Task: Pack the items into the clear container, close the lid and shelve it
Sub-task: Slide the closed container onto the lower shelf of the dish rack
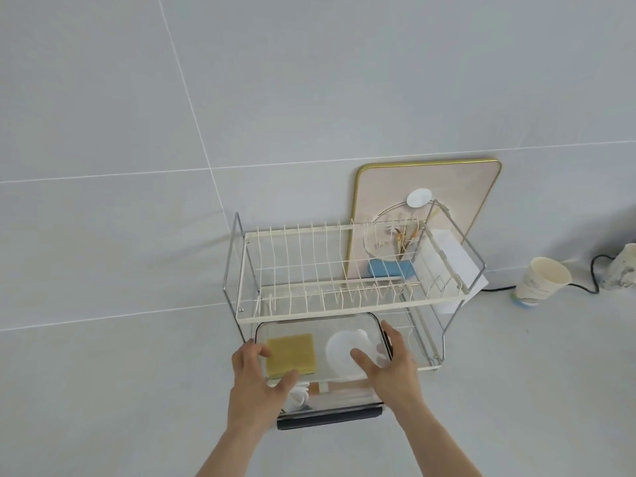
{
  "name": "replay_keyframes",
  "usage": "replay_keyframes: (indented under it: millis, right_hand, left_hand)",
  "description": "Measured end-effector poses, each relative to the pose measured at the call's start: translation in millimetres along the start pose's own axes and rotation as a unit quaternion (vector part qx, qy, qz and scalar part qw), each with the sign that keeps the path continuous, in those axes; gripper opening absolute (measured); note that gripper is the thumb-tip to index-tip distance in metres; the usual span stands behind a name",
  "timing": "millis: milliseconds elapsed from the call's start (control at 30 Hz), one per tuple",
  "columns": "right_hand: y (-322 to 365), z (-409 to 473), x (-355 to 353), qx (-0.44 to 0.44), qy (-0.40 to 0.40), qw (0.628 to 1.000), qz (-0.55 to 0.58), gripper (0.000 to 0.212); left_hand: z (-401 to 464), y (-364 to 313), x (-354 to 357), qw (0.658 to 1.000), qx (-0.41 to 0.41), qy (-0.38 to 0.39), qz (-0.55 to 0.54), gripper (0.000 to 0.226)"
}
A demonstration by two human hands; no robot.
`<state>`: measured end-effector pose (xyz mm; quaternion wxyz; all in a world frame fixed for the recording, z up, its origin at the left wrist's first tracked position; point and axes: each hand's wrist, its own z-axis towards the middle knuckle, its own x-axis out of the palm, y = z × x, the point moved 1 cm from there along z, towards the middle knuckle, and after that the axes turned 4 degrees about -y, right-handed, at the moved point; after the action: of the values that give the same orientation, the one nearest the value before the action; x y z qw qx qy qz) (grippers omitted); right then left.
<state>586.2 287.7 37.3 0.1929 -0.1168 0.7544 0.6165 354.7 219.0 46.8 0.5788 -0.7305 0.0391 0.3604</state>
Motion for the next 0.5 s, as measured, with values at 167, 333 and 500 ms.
replay_keyframes:
  millis: [167,333,500]
  right_hand:
    - [-2.2,10.2,3.5,-0.01,-0.004,1.0,-0.022,0.086]
    - [0.1,14.5,7.6,-0.026,0.002,0.998,-0.061,0.086]
    - [10.3,11.0,-0.1,-0.154,-0.046,0.968,-0.19,0.08]
  left_hand:
    - [-2.5,0.7,1.9,0.993,0.026,-0.012,0.117,0.045]
    - [-9.1,-20.7,8.4,0.946,0.215,-0.069,0.233,0.04]
    - [-13.2,-21.5,16.6,0.929,0.265,0.106,0.235,0.076]
